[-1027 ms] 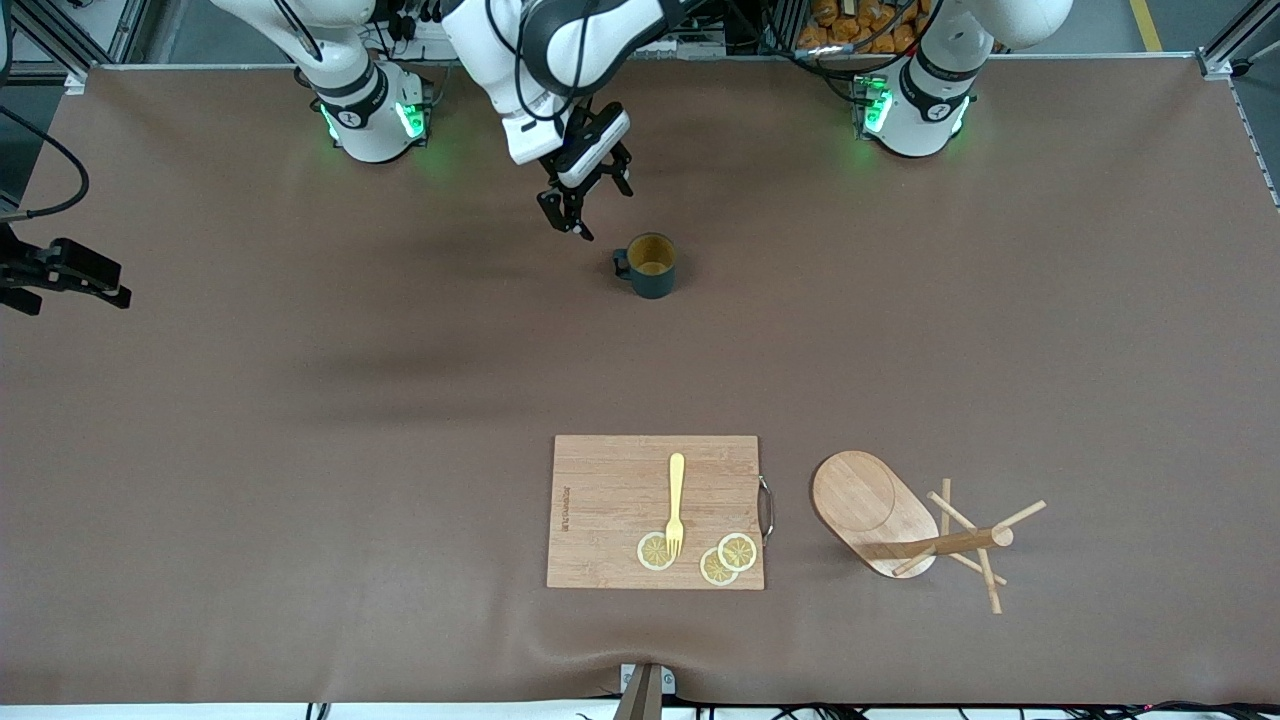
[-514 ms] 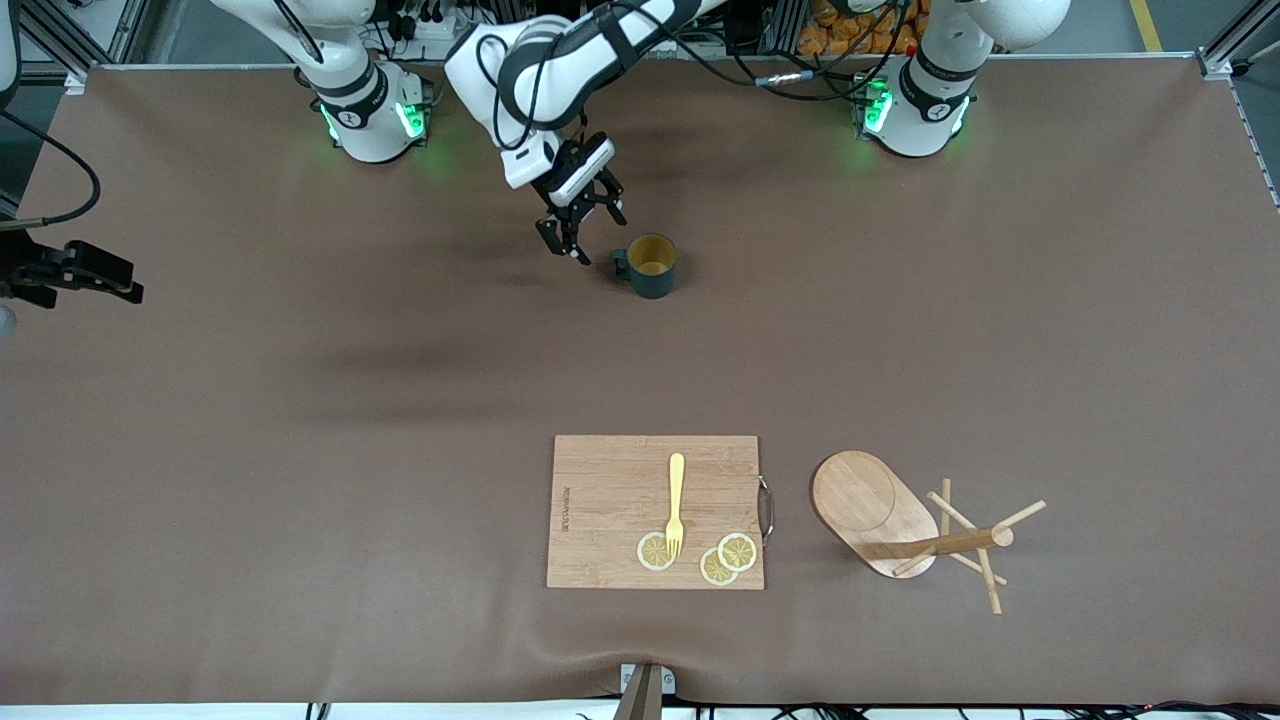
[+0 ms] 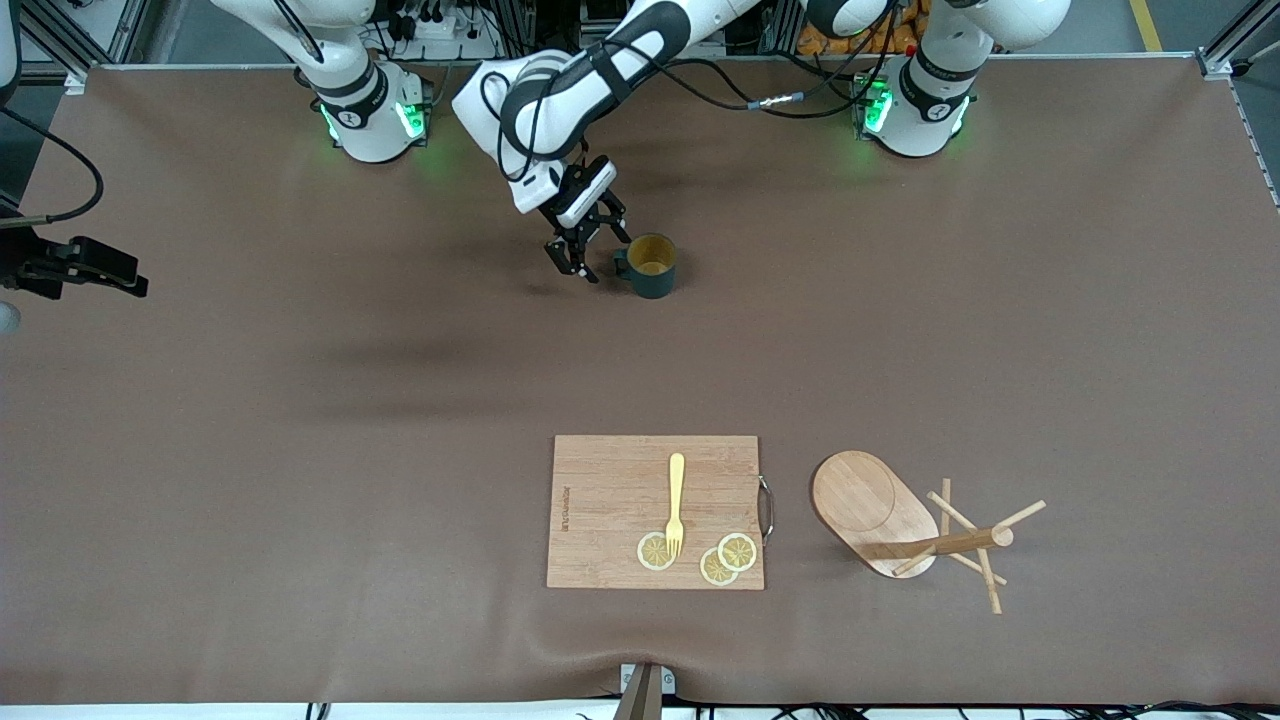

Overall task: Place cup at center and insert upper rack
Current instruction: 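Lower the left gripper and grasp the mug's handle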

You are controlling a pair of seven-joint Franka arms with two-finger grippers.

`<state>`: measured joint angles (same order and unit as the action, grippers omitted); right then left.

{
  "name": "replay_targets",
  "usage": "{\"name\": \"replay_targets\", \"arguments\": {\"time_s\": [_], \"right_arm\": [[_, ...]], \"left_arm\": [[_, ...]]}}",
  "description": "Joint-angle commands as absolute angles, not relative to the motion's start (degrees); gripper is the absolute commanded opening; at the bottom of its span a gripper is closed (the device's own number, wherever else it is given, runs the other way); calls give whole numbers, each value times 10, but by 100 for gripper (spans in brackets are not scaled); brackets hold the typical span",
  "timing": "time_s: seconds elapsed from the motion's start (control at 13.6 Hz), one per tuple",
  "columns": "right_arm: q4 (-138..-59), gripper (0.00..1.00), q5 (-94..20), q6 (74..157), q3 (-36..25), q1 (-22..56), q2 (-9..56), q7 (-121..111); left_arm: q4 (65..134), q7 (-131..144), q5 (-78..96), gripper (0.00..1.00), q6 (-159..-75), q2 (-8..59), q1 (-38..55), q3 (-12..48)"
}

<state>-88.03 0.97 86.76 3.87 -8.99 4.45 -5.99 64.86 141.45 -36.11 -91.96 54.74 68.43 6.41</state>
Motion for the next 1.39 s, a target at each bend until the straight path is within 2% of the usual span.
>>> {"name": "replay_targets", "arguments": {"time_s": [0.0,1.32], "right_arm": [[-861,100,19,858,40,-89,46,-55],[-849,100,21,859,40,-91,50,-54]], "left_arm": [[628,1441,-362,100,-918,557,683,65],[624,1463,-219,100,-921,578,662,50]]}}
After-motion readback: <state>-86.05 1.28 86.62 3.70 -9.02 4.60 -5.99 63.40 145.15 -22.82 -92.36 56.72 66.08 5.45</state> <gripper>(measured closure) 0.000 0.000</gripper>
